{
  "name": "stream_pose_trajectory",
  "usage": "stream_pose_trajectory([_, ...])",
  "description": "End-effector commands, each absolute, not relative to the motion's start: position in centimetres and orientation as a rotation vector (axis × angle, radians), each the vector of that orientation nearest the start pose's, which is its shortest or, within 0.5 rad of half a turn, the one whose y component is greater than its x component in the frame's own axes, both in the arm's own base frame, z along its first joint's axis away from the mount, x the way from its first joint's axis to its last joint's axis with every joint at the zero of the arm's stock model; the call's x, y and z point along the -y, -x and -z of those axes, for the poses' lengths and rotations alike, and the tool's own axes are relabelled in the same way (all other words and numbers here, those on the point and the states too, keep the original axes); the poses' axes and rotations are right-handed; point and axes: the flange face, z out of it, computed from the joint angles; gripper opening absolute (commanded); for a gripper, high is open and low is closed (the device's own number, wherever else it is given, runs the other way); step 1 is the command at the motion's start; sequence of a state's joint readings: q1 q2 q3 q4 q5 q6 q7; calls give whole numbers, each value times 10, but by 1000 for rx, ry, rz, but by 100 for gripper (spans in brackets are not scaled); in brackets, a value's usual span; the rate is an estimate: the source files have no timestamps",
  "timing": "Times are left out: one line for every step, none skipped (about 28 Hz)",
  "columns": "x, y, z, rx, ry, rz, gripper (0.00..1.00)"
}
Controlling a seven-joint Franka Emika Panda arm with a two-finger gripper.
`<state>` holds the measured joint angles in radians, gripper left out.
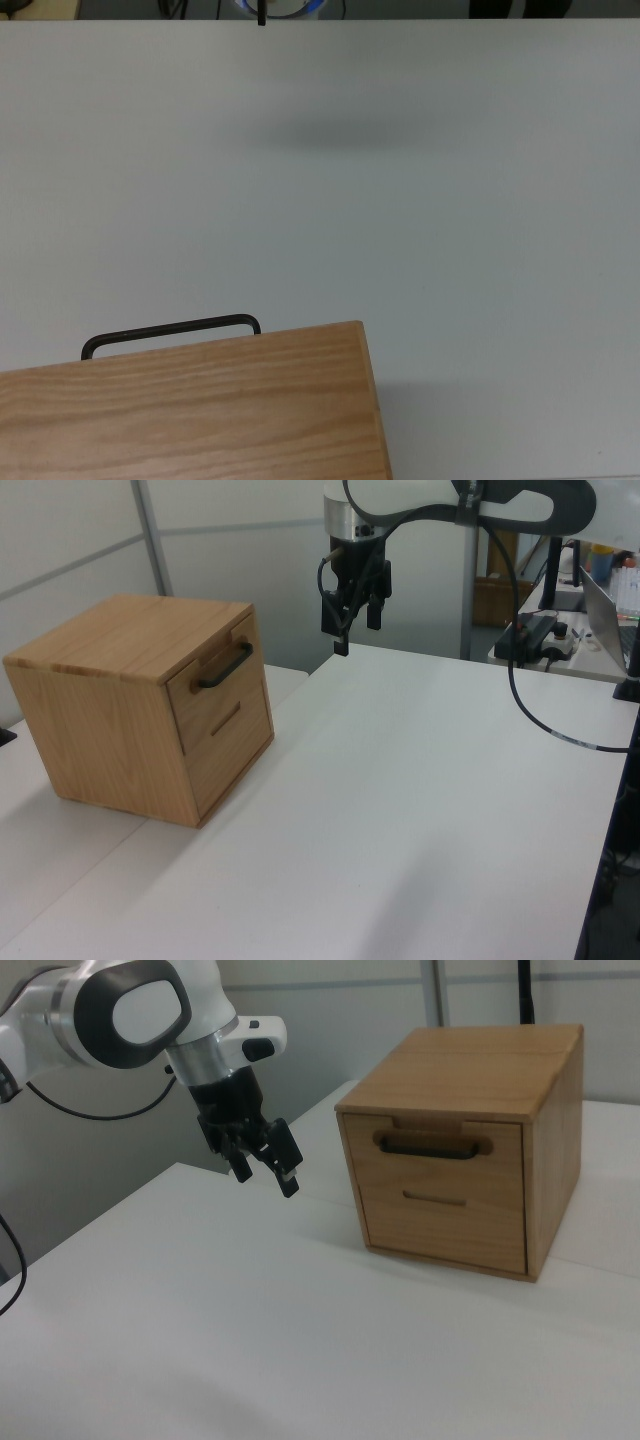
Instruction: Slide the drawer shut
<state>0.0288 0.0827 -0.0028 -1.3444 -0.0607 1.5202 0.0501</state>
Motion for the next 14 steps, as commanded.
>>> stream_pose_trajectory([-11, -566, -680, -62, 3208, 119, 100])
stream_pose_trajectory([-12, -566, -679, -60, 3209, 114, 100])
stream_pose_trajectory([-12, -565, -681, -60, 3208, 116, 100])
stream_pose_trajectory([-12, -565, -681, -60, 3207, 116, 100])
stream_pose_trajectory([-12, -565, -682, -60, 3207, 121, 100])
stream_pose_trajectory([-11, -565, -682, -62, 3207, 121, 100])
stream_pose_trajectory([-11, -565, -680, -62, 3207, 116, 100])
stream_pose_trajectory([-11, -566, -680, -62, 3208, 119, 100])
stream_pose_trajectory([-12, -565, -681, -60, 3208, 124, 100])
stream_pose_trajectory([-11, -565, -681, -60, 3208, 124, 100])
stream_pose_trajectory([-11, -565, -681, -60, 3207, 124, 100])
stream_pose_trajectory([-11, -566, -681, -62, 3206, 126, 100])
stream_pose_trajectory([-9, -566, -681, -67, 3208, 126, 100])
stream_pose_trajectory([-9, -566, -681, -67, 3208, 124, 100])
